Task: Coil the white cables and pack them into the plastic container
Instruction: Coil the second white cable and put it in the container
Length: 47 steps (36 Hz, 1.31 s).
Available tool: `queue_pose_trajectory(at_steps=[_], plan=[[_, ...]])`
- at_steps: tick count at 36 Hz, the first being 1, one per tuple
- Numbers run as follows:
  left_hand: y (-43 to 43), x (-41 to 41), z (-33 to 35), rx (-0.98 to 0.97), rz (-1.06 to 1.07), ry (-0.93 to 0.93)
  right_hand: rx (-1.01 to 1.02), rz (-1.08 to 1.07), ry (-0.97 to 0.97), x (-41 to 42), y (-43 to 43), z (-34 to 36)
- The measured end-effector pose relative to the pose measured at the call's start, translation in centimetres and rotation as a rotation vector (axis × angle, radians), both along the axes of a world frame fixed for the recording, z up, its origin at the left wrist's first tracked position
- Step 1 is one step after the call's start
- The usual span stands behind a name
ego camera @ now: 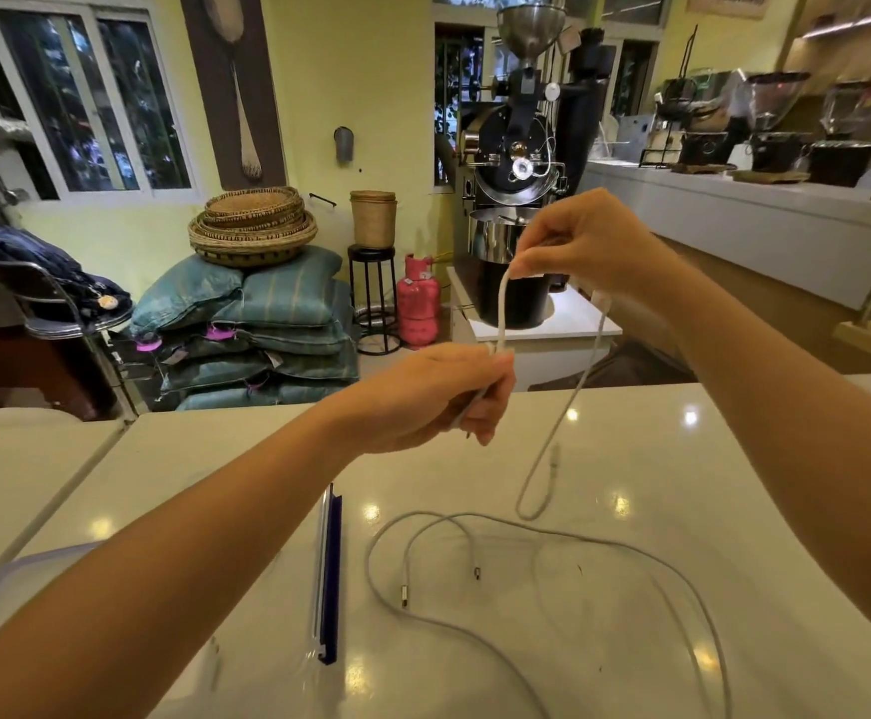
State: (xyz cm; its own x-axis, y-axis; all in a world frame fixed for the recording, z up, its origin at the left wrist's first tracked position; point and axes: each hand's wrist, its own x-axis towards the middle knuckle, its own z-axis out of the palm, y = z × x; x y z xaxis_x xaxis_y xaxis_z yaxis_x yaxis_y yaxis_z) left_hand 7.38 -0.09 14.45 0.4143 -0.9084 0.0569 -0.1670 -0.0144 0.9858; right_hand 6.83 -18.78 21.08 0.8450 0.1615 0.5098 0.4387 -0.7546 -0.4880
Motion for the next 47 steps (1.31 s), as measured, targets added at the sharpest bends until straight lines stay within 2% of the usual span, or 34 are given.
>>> queue_pose_trajectory(at_steps=[4, 9, 12, 15, 21, 26, 31, 35, 38, 40, 47], plan=[[-0.6, -0.2, 1.5, -0.093, -0.050, 0.040, 0.430, 0.087, 0.078, 1.7, 0.4, -2.9], [-1.8, 0.5, 2.7, -0.146, 0.091, 0.022, 0.903, 0.198, 0.237, 2.7, 2.7, -7.2], [-2.5, 1.5, 2.5, -0.180, 0.180, -0.011, 1.079, 0.209, 0.347, 3.3, 5.0, -9.7], [-2.6, 2.8, 2.1, -0.198, 0.227, 0.011, 1.138, 0.184, 0.404, 2.8, 6.8, -11.2], [-2.2, 5.0, 1.4, -0.213, 0.402, -0.118, 0.906, 0.200, 0.555, 0.4, 8.6, -11.1], [-1.8, 4.9, 1.6, -0.120, 0.585, -0.387, 0.668, 0.177, 0.563, -0.1, 8.4, -9.7], [-1.8, 5.3, 1.1, 0.018, 0.631, -0.651, 0.350, 0.140, 0.565, -0.6, 7.7, -7.5], [-1.2, 5.9, 0.6, 0.160, 0.638, -0.778, -0.021, 0.042, 0.492, -0.9, 6.8, -6.0], [-0.7, 5.9, 0.1, 0.194, 0.598, -0.713, -0.237, 0.009, 0.406, -1.0, 5.8, -4.6], [-0.4, 5.4, -0.5, 0.167, 0.508, -0.572, -0.354, -0.005, 0.359, -1.3, 5.2, -3.6], [0.4, 3.0, -1.6, 0.142, 0.286, -0.361, -0.681, -0.030, 0.163, -1.7, 3.6, -1.1]])
